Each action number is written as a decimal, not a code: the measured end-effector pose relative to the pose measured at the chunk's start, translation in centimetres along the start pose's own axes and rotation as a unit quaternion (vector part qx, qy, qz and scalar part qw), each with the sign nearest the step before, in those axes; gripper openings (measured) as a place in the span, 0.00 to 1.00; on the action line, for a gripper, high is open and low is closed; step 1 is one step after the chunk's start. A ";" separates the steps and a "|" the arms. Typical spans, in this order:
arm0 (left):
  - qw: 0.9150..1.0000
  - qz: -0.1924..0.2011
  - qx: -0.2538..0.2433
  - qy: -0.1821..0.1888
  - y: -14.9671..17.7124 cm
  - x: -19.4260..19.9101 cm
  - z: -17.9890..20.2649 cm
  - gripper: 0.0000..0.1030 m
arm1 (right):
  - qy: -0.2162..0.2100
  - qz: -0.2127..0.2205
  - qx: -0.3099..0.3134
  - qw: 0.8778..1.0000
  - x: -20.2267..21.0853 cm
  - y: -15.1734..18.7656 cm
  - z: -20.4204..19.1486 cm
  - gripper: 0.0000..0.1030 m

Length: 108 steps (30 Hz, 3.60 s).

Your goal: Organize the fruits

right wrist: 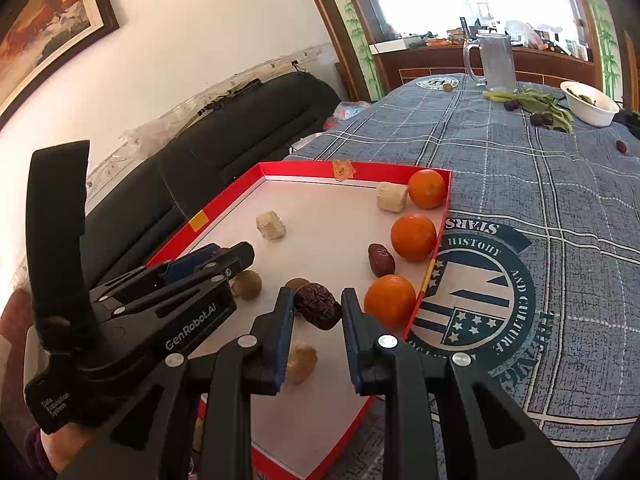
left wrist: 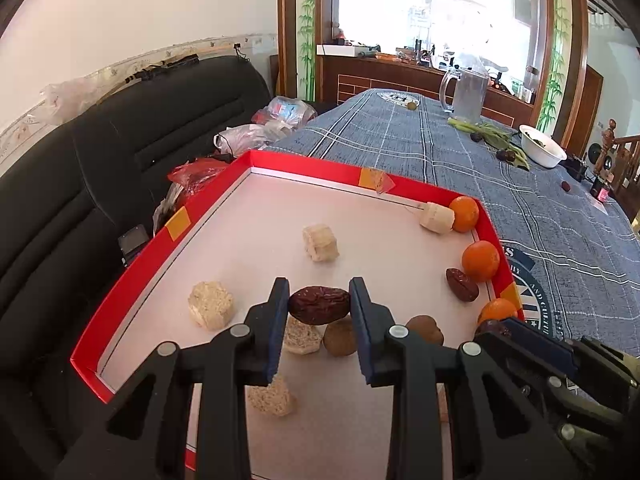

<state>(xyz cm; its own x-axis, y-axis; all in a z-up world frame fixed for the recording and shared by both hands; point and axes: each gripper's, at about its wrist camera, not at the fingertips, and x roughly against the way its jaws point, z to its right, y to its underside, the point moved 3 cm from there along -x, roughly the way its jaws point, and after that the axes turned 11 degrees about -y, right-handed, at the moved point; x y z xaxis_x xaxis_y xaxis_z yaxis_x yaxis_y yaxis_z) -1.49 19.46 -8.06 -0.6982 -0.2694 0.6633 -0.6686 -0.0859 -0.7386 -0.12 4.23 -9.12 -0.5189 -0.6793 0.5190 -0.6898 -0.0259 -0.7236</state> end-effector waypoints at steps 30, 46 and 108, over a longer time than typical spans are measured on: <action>0.997 0.065 0.011 -0.046 -1.7 6.3 0.9 0.96 | 0.023 0.090 0.031 0.995 6.7 -1.4 0.3 0.38; 0.989 0.128 0.006 -0.069 -1.7 13.4 1.9 1.00 | 0.044 0.171 0.059 0.982 13.4 -1.0 -0.3 0.79; 0.991 0.115 0.036 -0.061 1.4 15.1 -3.4 1.00 | 0.079 0.175 0.136 0.972 13.7 0.7 -6.9 0.84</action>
<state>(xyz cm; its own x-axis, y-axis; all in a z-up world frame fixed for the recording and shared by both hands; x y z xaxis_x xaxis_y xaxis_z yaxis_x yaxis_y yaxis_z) -13.83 18.58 1.29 -0.7909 -0.4035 0.4601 -0.4719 -0.0766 -0.8783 -11.17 -0.04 0.57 -0.7833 -0.5613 0.2672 -0.3089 -0.0215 -0.9508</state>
